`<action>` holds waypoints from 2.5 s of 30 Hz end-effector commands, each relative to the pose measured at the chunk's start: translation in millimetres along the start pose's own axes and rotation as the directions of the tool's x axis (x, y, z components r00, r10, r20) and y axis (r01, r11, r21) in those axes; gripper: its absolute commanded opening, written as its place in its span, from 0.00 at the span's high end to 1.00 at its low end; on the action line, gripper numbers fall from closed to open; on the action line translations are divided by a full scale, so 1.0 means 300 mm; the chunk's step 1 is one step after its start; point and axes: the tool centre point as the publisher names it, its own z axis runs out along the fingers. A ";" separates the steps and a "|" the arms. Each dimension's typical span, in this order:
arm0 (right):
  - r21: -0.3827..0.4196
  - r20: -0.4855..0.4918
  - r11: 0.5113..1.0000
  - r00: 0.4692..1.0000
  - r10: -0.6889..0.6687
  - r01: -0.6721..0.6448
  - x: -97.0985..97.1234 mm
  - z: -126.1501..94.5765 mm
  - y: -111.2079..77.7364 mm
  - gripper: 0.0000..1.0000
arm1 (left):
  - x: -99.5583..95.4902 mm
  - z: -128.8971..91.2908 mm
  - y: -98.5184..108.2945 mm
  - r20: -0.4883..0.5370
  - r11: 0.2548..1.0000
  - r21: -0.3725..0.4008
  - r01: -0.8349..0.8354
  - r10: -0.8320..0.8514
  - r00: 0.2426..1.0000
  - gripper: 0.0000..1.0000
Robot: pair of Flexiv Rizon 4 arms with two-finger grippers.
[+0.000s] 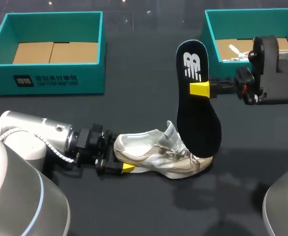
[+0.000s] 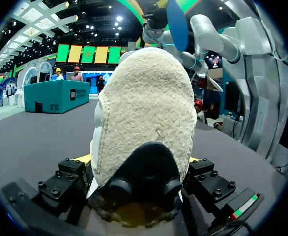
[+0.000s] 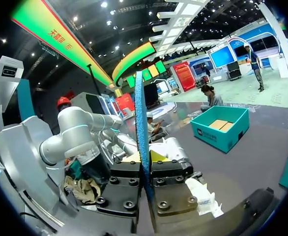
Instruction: Take the shoe out of the shoebox, open the shoe tongue, remove and reinsert the insole, then place the shoe into the shoebox
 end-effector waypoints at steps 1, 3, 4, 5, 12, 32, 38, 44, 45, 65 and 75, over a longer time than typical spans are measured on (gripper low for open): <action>0.006 -0.025 1.000 1.000 0.007 -0.007 -0.025 0.002 0.008 1.00 | -0.003 0.002 0.008 0.000 1.000 -0.001 -0.001 0.001 1.000 1.00; 0.006 -0.025 1.000 1.000 0.007 -0.007 -0.025 0.002 0.008 1.00 | -0.003 0.002 0.008 0.000 1.000 -0.001 -0.001 0.001 1.000 1.00; 0.006 -0.025 1.000 1.000 0.007 -0.007 -0.025 0.002 0.008 1.00 | -0.003 0.002 0.008 0.000 1.000 -0.001 -0.001 0.001 1.000 1.00; 0.006 -0.025 1.000 1.000 0.007 -0.007 -0.025 0.002 0.008 1.00 | -0.003 0.002 0.008 0.000 1.000 -0.001 -0.001 0.001 1.000 1.00; 0.006 -0.025 1.000 1.000 0.007 -0.007 -0.025 0.002 0.008 1.00 | -0.006 -0.007 0.019 0.012 1.000 -0.010 0.001 -0.001 1.000 0.00; 0.006 -0.025 1.000 1.000 0.007 -0.007 -0.025 0.002 0.008 1.00 | 0.013 -0.147 -0.010 -0.023 0.978 -0.204 -0.052 0.049 0.999 0.00; 0.006 -0.025 1.000 1.000 0.007 -0.007 -0.025 0.002 0.008 1.00 | 0.000 -0.194 -0.019 -0.002 0.947 -0.320 -0.039 0.041 0.999 0.00; 0.006 -0.025 1.000 1.000 0.007 -0.007 -0.025 0.002 0.008 1.00 | 0.031 -0.251 -0.028 -0.119 0.855 -0.484 -0.185 0.145 0.982 0.00; 0.006 -0.025 1.000 1.000 0.007 -0.007 -0.025 0.002 0.008 1.00 | 0.031 -0.251 -0.028 -0.119 0.855 -0.484 -0.185 0.145 0.982 0.00; 0.006 -0.025 1.000 1.000 0.007 -0.007 -0.025 0.002 0.008 1.00 | 0.049 -0.282 -0.105 -0.152 0.792 -0.564 -0.235 0.180 0.972 0.00; 0.006 -0.025 1.000 1.000 0.007 -0.007 -0.025 0.002 0.008 1.00 | 0.020 -0.308 -0.206 0.048 0.453 -0.890 0.043 -0.001 0.999 0.00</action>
